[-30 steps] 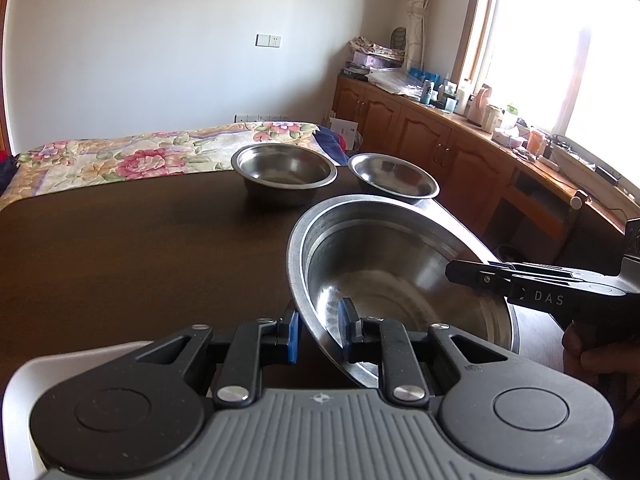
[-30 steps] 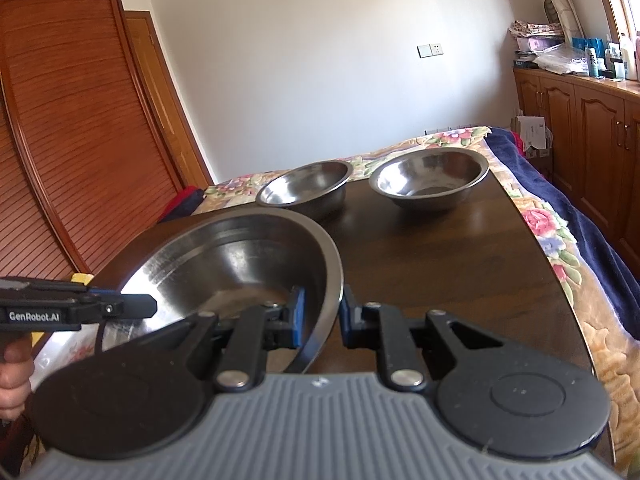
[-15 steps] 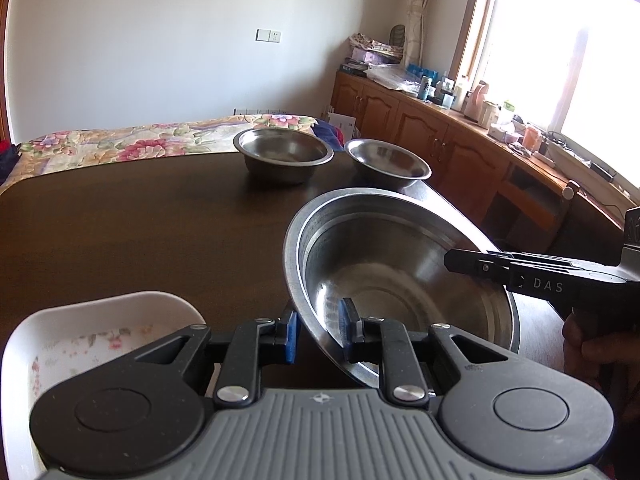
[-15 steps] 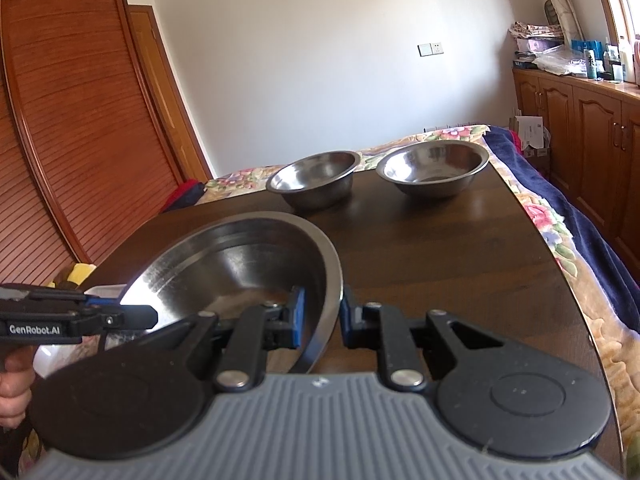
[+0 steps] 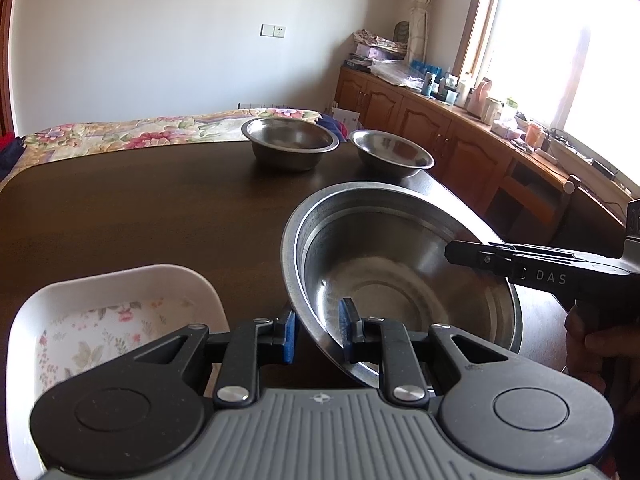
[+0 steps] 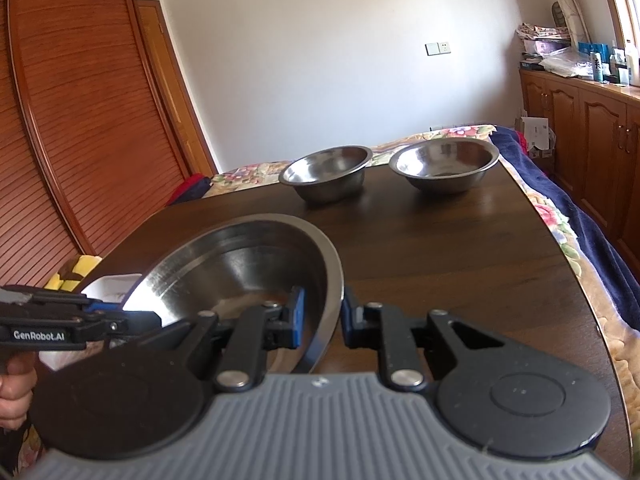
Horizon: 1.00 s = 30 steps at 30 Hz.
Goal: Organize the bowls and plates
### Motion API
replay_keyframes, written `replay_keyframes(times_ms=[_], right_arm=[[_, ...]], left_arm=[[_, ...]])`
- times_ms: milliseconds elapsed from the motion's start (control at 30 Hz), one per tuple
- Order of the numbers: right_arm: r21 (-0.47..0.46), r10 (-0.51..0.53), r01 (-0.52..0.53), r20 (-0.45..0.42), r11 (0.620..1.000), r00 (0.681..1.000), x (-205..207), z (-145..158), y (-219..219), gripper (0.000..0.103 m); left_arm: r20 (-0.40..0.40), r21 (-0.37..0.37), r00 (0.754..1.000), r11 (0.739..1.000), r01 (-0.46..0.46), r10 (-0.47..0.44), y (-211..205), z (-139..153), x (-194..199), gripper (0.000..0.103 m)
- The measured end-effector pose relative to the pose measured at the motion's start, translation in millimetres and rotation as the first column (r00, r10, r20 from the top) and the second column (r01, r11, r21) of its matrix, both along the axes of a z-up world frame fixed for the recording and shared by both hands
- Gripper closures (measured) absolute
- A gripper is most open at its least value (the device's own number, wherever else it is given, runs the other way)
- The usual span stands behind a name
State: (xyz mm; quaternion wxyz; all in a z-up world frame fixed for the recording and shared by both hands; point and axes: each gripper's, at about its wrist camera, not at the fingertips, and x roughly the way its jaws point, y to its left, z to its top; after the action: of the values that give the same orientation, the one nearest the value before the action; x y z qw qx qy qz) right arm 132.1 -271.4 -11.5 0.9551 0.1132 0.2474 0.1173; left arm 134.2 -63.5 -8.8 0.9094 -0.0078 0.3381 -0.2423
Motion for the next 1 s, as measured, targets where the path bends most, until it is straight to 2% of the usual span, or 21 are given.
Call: replay_keyframes(times_ms=[700, 1000], right_arm=[[-0.020, 0.009, -0.009, -0.008, 1.000, 1.000, -2.2, -3.5, 2.7, 0.081], [-0.065, 0.002, -0.001, 0.022, 0.998, 1.000, -1.3, 13.0, -8.8, 0.080]], left_arm=[[-0.009, -0.016, 1.000, 1.000, -0.004, 0.004, 4.6, -1.2, 2.5, 0.077], [0.028, -0.024, 0.999, 0.999, -0.030, 0.031, 15.5, 12.3, 5.4, 0.059]])
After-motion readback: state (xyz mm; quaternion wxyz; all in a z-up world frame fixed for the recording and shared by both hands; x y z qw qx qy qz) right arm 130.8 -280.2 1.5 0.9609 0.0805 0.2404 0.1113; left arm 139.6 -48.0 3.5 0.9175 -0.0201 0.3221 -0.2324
